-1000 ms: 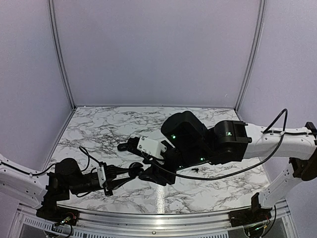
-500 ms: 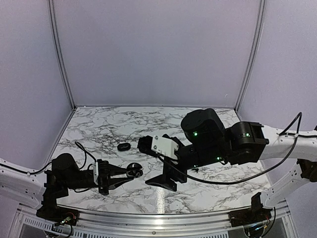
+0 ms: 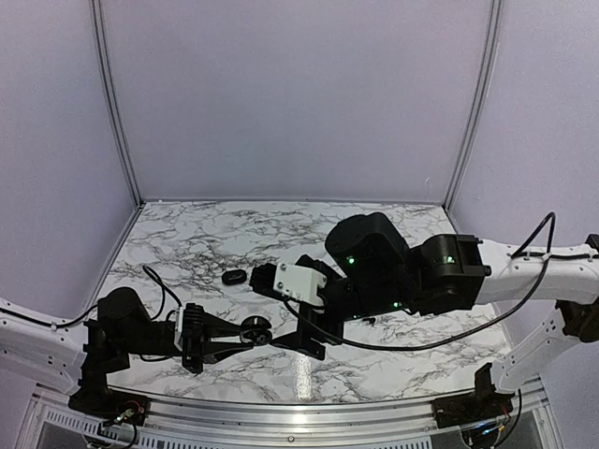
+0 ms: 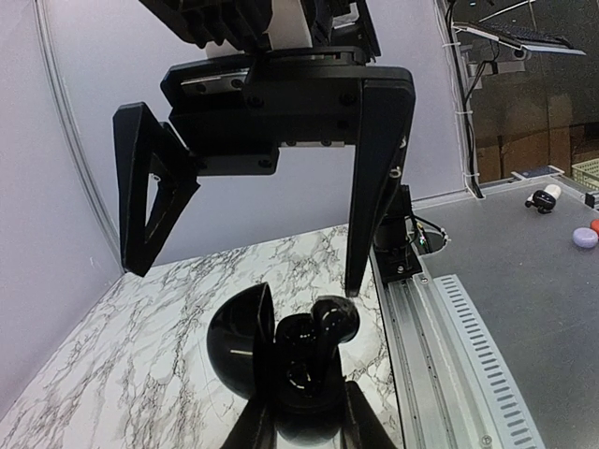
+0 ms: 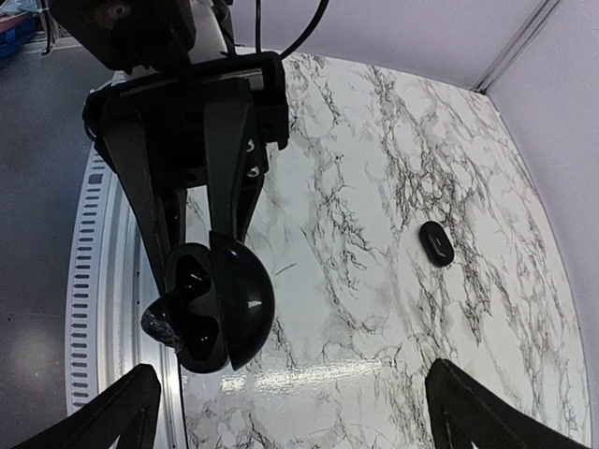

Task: Insert the wireless bluetooth earbuds into the charging case
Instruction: Insert the left earbud into the right side groove of the charging case, then pick up the left earbud from the right side groove of the charging case.

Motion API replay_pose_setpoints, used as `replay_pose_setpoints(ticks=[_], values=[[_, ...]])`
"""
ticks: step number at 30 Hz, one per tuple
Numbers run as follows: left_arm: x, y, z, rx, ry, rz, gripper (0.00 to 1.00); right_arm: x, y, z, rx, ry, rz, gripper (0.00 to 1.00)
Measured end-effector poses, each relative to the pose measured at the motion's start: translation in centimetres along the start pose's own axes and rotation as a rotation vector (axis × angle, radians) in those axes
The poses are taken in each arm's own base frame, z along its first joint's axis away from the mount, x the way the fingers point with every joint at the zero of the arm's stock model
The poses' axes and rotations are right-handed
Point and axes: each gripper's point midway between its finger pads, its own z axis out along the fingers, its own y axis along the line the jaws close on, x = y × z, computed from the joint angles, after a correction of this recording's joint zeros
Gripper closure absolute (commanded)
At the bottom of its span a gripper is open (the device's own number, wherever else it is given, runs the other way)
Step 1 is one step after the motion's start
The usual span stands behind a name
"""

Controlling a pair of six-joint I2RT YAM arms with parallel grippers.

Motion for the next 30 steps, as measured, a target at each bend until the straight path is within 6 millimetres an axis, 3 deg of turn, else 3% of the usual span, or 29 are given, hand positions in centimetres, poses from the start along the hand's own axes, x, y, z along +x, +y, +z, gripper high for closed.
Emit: replay_pose_setpoints(ticks=[30], values=[[0.6,-0.2,0.6,0.022,0.019,-0.025,1.00,-0.2,0.6,2.3,-0.031,0.010,0.007,0.01]])
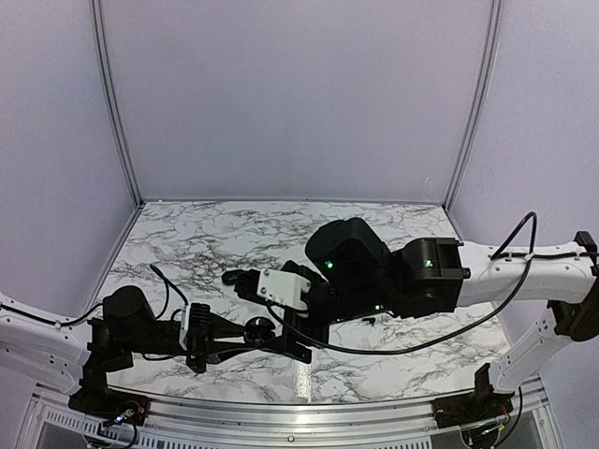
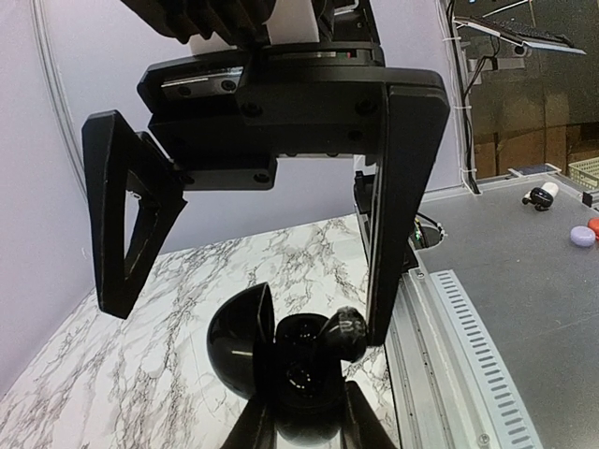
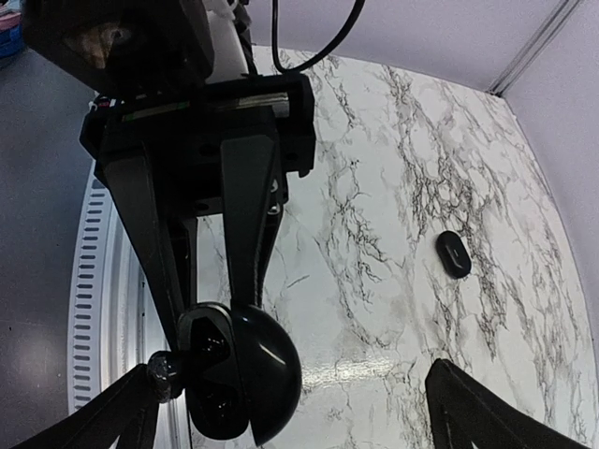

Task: Insert the wireless bluetooth earbuds into the charging case
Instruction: Pick up the left earbud from the right side groove of the charging case.

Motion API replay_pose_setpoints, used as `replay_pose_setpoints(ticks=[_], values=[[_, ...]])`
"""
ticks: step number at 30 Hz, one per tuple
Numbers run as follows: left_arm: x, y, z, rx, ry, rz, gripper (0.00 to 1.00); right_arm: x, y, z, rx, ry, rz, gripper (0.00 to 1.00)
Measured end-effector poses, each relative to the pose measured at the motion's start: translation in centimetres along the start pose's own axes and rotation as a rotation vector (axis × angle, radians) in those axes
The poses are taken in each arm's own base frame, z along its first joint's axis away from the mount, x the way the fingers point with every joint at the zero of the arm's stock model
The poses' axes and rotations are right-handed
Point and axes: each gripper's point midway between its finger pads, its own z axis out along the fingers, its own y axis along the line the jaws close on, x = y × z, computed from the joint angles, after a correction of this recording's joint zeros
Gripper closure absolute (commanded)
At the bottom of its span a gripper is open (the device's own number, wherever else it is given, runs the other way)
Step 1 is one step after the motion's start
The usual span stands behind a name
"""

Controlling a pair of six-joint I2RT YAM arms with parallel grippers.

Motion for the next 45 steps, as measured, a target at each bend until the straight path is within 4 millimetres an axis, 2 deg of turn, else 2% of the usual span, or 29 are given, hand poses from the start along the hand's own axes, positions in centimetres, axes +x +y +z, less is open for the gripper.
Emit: replay_pose_setpoints(ticks=[16,28,45], values=[[-0.3,0.3,0.1,-0.006,-0.004,0.003,1.00,-0.7,-0.2,0.8,0.003,-0.004,0.007,0.02],[-0.2,0.4,0.2,-0.010,0.000,0.002,1.00,-0.6,-0.5,0.9,0.001,-0.003,0.039,0.02],[-0.3,0.5,0.6,-0.005,0.005,0.003,1.00,-1.6,-1.2,1.1,-0.017,-0.045,0.080,0.01]])
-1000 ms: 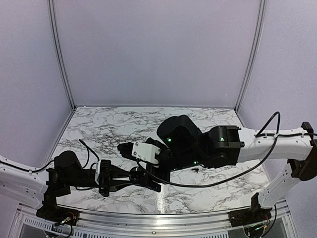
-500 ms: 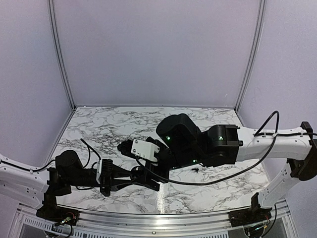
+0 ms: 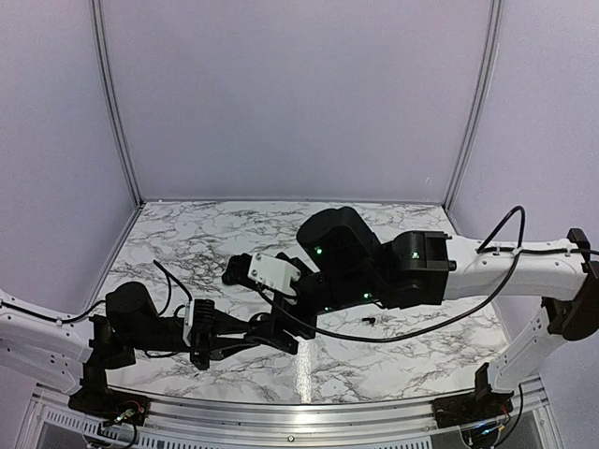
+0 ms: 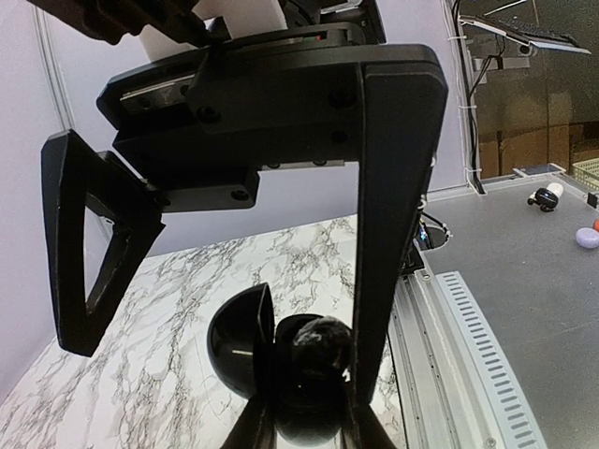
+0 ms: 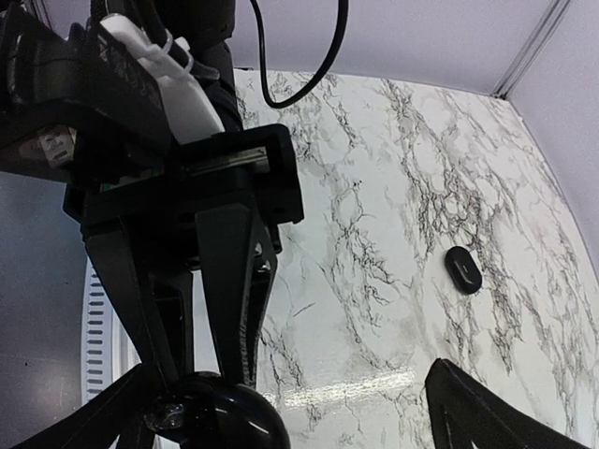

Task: Insert the wireless bluetooth earbuds into the charging case
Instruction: Pick up the left earbud from the right side groove of the charging case.

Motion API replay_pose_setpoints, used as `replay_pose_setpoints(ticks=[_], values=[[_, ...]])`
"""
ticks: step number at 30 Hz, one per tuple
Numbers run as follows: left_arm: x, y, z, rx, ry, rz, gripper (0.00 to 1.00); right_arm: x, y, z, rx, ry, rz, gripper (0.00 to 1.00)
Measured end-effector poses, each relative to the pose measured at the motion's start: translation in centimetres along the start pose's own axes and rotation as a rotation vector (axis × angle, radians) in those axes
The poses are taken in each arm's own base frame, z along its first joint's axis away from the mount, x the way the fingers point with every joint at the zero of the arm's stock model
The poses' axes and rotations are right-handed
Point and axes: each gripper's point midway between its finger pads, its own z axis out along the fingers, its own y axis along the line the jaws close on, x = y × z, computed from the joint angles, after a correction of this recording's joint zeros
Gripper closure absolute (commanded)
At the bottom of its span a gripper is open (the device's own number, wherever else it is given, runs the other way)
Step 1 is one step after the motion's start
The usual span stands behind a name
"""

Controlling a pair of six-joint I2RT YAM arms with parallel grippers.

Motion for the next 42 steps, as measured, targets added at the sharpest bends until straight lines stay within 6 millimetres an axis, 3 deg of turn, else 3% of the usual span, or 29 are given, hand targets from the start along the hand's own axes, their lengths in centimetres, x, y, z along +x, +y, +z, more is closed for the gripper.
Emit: replay_pose_setpoints(ticks=[14,21,35,39,42], values=[[0.0,-0.2,0.0,0.012,0.007,-0.001,1.00,-0.5,-1.2,-0.1,-0.024,-0.035,0.058,0.01],[-0.2,-0.3,-0.1,0.015,0.004,0.001,1.00,-0.1,-0.9,0.2,-0.044,-0.036,0.073,0.01],[0.7,0.0,0.1,-0.002,0.032,-0.023,1.00,-1.4,-0.5,0.0,-0.081,-0.089,0.074,0.01],[1.0,0.4,0.2,-0.017,0.043,-0.038,1.00,-2.6,-1.2,-1.3,-0.064,-0.136,0.081,0.03],[1.2,1.1,0.1,-0.050,0.049,-0.046,1.00,-4.3,-2.2,-3.9,-0.033,-0.213,0.108,0.10]])
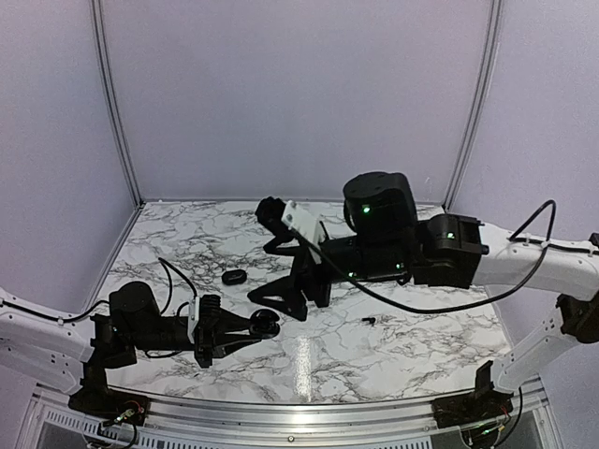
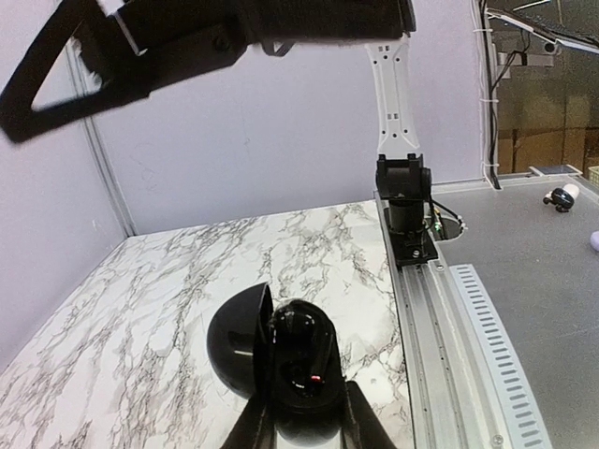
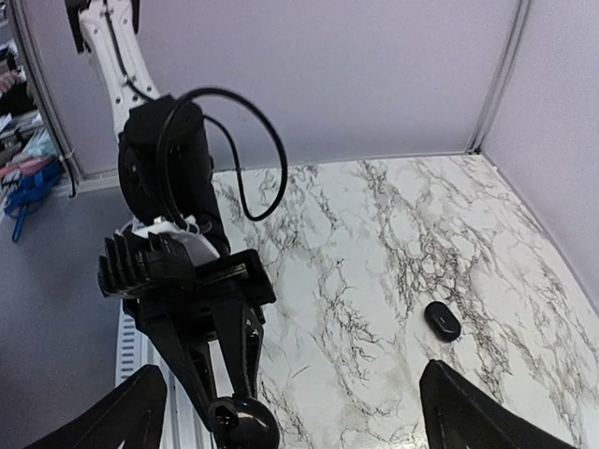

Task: Insert the wireless bluetooth earbuds into the charging case
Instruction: Pick up the left earbud from the right side groove of the charging case.

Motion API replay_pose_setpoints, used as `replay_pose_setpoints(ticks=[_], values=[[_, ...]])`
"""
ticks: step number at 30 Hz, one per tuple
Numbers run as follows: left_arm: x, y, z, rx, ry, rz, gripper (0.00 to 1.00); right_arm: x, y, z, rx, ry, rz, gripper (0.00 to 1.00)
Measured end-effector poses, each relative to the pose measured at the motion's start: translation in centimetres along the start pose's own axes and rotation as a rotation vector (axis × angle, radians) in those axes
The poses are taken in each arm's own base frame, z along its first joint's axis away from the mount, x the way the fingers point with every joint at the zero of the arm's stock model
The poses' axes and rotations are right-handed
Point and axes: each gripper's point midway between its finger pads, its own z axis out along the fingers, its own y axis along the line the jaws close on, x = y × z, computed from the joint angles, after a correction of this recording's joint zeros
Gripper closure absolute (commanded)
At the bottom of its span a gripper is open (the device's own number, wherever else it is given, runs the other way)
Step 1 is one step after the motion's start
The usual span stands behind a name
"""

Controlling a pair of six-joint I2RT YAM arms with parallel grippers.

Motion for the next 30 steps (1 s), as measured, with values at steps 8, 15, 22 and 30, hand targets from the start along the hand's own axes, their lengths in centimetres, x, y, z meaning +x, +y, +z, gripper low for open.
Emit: replay_pose_setpoints(ticks=[8,15,22,30], values=[[-0.3,2.6,-0.3,-0.142,-0.003,-0.007,1.00,0.6,-3.3,-3.7,0.142,-0.057,0.168,0.36],[-0.1,4.5,-0.6,-0.244,0.007,-0.018,1.00,4.6,-3.9,-2.5,0.168,0.024,0.270,0.47],[1.0,5.3,-0.6,-0.296,0.040,-0.033,1.00,5.6,-4.1,-0.8,0.168,0.053,0.304,0.50],[1.2,6.0,-0.7,-0.337,0.049,-0.033,1.00,6.7,-4.7,0.8,0.169,0.088,0.329,0.56]])
